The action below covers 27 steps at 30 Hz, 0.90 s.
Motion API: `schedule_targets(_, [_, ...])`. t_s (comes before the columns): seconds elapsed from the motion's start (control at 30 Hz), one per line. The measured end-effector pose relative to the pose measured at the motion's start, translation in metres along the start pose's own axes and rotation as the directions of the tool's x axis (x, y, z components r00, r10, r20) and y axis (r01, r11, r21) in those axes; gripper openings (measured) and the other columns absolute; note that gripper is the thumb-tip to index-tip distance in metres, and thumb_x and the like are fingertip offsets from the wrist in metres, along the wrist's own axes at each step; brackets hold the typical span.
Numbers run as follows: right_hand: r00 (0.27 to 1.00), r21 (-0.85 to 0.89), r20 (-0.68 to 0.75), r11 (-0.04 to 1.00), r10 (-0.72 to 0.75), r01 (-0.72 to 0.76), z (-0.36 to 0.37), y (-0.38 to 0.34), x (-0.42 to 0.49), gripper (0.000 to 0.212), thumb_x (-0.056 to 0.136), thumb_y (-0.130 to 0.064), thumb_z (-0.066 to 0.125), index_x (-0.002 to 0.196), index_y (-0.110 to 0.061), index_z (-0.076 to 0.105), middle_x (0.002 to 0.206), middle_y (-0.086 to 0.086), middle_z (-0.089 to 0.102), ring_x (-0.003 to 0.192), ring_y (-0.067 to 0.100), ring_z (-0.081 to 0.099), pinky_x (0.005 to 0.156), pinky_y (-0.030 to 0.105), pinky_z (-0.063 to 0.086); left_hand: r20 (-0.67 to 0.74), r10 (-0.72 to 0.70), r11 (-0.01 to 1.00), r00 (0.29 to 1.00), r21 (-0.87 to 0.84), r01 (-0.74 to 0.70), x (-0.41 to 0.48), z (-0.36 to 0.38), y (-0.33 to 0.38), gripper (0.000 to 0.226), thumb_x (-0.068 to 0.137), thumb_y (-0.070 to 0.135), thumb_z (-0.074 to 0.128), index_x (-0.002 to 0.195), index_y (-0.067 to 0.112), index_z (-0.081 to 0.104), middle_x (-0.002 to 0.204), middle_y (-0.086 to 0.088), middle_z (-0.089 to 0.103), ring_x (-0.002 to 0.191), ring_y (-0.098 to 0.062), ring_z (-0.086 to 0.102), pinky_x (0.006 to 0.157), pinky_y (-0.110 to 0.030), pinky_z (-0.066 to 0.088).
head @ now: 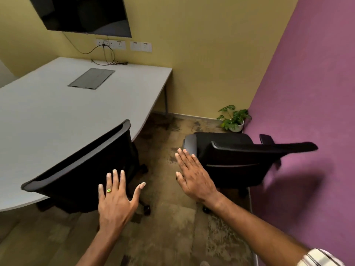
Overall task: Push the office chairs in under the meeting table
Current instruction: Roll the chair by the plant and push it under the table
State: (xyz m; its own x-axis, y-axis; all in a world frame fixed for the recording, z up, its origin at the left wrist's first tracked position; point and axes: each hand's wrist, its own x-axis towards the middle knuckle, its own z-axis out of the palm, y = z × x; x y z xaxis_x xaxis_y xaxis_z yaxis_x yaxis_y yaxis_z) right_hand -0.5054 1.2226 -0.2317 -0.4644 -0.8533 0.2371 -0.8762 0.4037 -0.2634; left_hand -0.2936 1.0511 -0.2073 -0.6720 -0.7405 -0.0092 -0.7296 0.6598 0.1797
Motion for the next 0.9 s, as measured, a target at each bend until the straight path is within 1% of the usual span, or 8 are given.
schedule_targets(0.13, [0.996,-0.012,-0.005,0.996,0.087,-0.087,0.000,-0.001,-0.046,0.065,0.107,-0.041,0.027,0.163,-0.014,0.010,0.172,0.001,0.002,0.158,0.011,-0.007,0.130,0.041,0.008,0.035,0.067,0.998,0.997,-0.020,-0.066,-0.022,0.013,0.011,0.112,0.082,0.088,-0.005,0.166,0.015,0.009,0.174,-0.005,0.004,0.161,-0.020,-0.006,0.132,-0.048,0.002])
schedule_targets(0.2, [0.981,-0.033,-0.035,0.981,0.190,-0.191,-0.005,-0.004,-0.086,0.064,0.107,-0.041,0.027,0.162,-0.015,0.010,0.172,0.001,0.003,0.158,0.011,-0.007,0.130,0.042,0.010,0.051,0.170,0.985,0.984,-0.018,-0.169,-0.037,0.020,0.023,0.111,0.082,0.088,-0.007,0.166,0.016,0.006,0.174,-0.002,0.002,0.161,-0.019,-0.008,0.132,-0.048,0.000])
schedule_targets(0.27, [0.961,-0.019,-0.030,0.961,0.275,-0.276,-0.004,-0.004,-0.112,0.064,0.106,-0.042,0.026,0.162,-0.015,0.009,0.172,0.001,0.003,0.158,0.010,-0.007,0.130,0.042,0.009,0.061,0.226,0.974,0.972,-0.021,-0.225,-0.045,0.026,0.032,0.109,0.084,0.088,-0.008,0.166,0.018,0.003,0.174,0.000,-0.001,0.159,-0.016,-0.012,0.132,-0.048,-0.002])
schedule_targets(0.37, [0.911,-0.068,-0.100,0.911,0.399,-0.406,-0.018,-0.015,-0.160,0.064,0.105,-0.042,0.025,0.162,-0.013,0.015,0.171,0.004,0.009,0.159,0.013,0.000,0.130,0.041,0.010,0.031,0.400,0.915,0.916,-0.059,-0.398,-0.064,0.024,0.052,0.105,0.089,0.088,-0.001,0.166,0.018,0.009,0.174,0.001,0.002,0.160,-0.016,-0.010,0.131,-0.047,-0.003])
schedule_targets(0.47, [0.864,-0.104,-0.138,0.861,0.484,-0.498,-0.028,-0.019,-0.202,0.064,0.105,-0.042,0.024,0.161,-0.011,0.019,0.170,0.004,0.013,0.159,0.016,0.005,0.130,0.040,0.011,0.036,0.511,0.856,0.859,-0.110,-0.505,-0.083,0.029,0.074,0.100,0.092,0.087,0.005,0.166,0.020,0.010,0.174,0.000,0.002,0.160,-0.016,-0.009,0.131,-0.048,-0.004])
schedule_targets(0.63, [0.813,-0.185,-0.173,0.792,0.557,-0.582,-0.031,-0.032,-0.264,0.062,0.107,-0.040,0.025,0.160,-0.009,0.023,0.169,0.008,0.019,0.158,0.020,0.013,0.127,0.044,0.022,0.034,0.629,0.774,0.777,-0.126,-0.621,-0.119,0.039,0.097,0.098,0.094,0.087,0.009,0.167,0.021,0.008,0.174,-0.002,-0.002,0.160,-0.017,-0.013,0.131,-0.047,-0.007])
schedule_targets(0.77, [0.764,-0.194,-0.212,0.739,0.610,-0.645,-0.059,-0.022,-0.298,0.063,0.107,-0.042,0.022,0.160,-0.009,0.022,0.169,0.008,0.019,0.158,0.020,0.013,0.127,0.044,0.023,0.029,0.703,0.706,0.711,-0.144,-0.693,-0.139,0.036,0.138,0.101,0.092,0.089,0.004,0.166,0.021,0.004,0.174,-0.002,-0.005,0.160,-0.018,-0.016,0.131,-0.049,-0.005])
schedule_targets(0.9, [0.742,-0.174,-0.254,0.725,0.621,-0.666,-0.083,-0.002,-0.308,0.065,0.107,-0.047,0.021,0.162,-0.012,0.017,0.170,0.006,0.014,0.158,0.020,0.009,0.129,0.044,0.017,-0.001,0.741,0.665,0.672,-0.145,-0.733,-0.141,0.028,0.174,0.101,0.092,0.088,0.007,0.167,0.020,0.002,0.174,-0.002,-0.006,0.160,-0.020,-0.016,0.131,-0.051,-0.004])
